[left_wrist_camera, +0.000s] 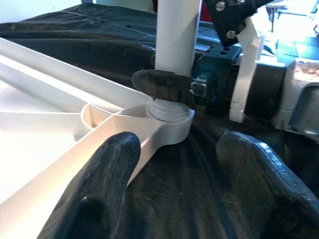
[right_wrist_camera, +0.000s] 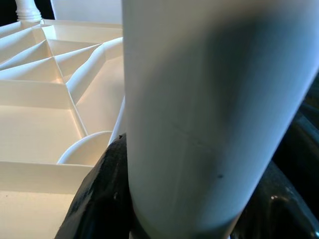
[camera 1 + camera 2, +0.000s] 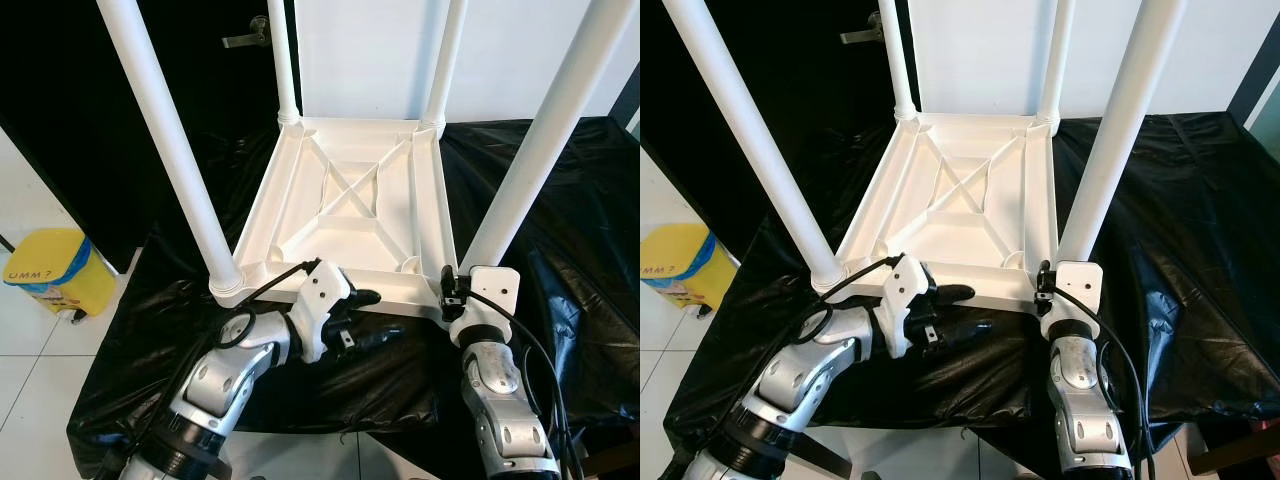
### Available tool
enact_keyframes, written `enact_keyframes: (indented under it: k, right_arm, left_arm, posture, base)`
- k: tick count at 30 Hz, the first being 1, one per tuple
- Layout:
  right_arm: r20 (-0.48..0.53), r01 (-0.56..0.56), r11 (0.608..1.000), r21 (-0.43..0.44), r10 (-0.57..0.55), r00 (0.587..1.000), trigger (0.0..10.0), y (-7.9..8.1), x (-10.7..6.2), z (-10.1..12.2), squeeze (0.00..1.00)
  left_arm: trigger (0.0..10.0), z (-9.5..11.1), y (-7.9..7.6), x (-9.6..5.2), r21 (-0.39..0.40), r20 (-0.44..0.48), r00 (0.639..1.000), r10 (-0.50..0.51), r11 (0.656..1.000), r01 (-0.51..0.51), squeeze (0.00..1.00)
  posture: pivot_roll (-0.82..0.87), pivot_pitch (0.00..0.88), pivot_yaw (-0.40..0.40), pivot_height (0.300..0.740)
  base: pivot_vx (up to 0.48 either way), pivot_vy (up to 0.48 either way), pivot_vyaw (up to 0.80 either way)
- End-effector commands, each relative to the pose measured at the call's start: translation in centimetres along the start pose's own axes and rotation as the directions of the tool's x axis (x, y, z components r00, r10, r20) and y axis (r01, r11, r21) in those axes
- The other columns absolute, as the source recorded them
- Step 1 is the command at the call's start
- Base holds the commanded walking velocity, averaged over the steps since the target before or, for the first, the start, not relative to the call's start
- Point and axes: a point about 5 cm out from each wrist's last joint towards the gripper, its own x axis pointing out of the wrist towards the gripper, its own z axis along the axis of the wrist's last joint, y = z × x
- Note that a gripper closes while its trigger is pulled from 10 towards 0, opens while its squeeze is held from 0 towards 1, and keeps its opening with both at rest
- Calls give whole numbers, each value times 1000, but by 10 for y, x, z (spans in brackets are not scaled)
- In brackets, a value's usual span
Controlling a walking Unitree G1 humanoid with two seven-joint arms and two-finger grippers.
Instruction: Building children table
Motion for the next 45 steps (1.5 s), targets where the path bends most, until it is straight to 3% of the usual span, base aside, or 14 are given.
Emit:
enact_keyframes:
  k: [1, 2, 9, 15, 18, 19, 27, 34, 39, 40, 41, 42, 43, 45]
  right_arm:
    - [-46, -52, 999, -11, 51, 998, 10000, -2, -2, -10, 82]
    - [-41, -61, 998, -15, 61, 997, 10000, -2, -2, -9, 941]
    - [-18, -79, 997, -18, 78, 997, 10000, -5, 0, -6, 1000]
    - [45, -225, 974, 18, 224, 974, 10000, -2, -3, 3, 1000]
    - [54, -279, 960, 31, 277, 959, 10000, -2, -6, 4, 953]
    - [59, -333, 942, 34, 331, 942, 10000, -1, -8, 5, 0]
    - [37, -475, 879, -30, 476, 879, 10000, -16, -5, 5, 0]
    - [4, -624, 775, -101, 627, 779, 10000, -20, 8, 8, 0]
    - [-65, -749, 651, -124, 748, 661, 10000, -14, 19, 7, 0]
    - [-73, -757, 639, -135, 756, 651, 6275, -14, 19, 6, 0]
    - [-73, -757, 639, -135, 756, 651, 6275, -14, 19, 6, 0]
    - [-79, -761, 634, -139, 759, 646, 980, -15, 20, 6, 0]
    - [-83, -766, 628, -138, 763, 641, 0, -18, 21, 5, 0]
    - [-86, -767, 627, -138, 763, 640, 0, -21, 21, 5, 0]
  left_arm:
    - [10000, 0, 7, -2, 17, -3, 996, 85, 996, -85, 0]
    - [10000, 0, 7, -3, 16, -2, 996, 86, 996, -86, 0]
    - [10000, 1, 9, -4, 21, 12, 995, 102, 995, -102, 0]
    - [10000, 4, 11, -3, 41, 49, 989, 140, 989, -142, 0]
    - [10000, 5, 11, -4, 55, 58, 987, 147, 987, -150, 0]
    - [10000, 7, 11, -6, 70, 68, 986, 151, 985, -155, 0]
    - [10000, 7, 5, -12, 27, 84, 991, 105, 994, -108, 0]
    - [10000, 0, -13, -12, 34, 56, 998, -32, 999, 30, 0]
    - [10000, -3, -22, -5, 18, 21, 994, -105, 994, 105, 0]
    - [10000, -3, -22, -4, 19, 19, 994, -107, 994, 106, 0]
    - [10000, -3, -22, -4, 19, 19, 994, -107, 994, 106, 0]
    - [10000, -2, -22, -4, 17, 18, 994, -107, 994, 107, 0]
    - [10000, -1, -22, -4, 20, 19, 994, -107, 994, 107, 0]
    - [10000, -1, -21, -3, 20, 17, 994, -107, 994, 107, 0]
  posture:
    - [-183, 4, -11, 740]
    - [-183, 4, -11, 740]
    - [-177, 0, -30, 740]
    - [-174, 9, -16, 740]
    - [-171, 20, -8, 740]
    - [-171, 25, -5, 740]
    - [-148, 54, 13, 740]
    - [-144, 55, 16, 740]
    - [-134, 51, 17, 740]
    - [-133, 44, 21, 740]
    - [-133, 44, 21, 740]
    - [-133, 43, 22, 740]
    - [-132, 40, 24, 740]
    - [-133, 35, 29, 740]
  base:
    - [0, 0, 0]
    - [0, 0, 0]
    - [0, 0, 0]
    - [0, 0, 0]
    - [0, 0, 0]
    - [0, 0, 0]
    - [0, 0, 0]
    - [0, 0, 0]
    - [0, 0, 0]
    - [0, 0, 0]
    - [0, 0, 0]
    - [0, 0, 0]
    - [0, 0, 0]
    - [0, 0, 0]
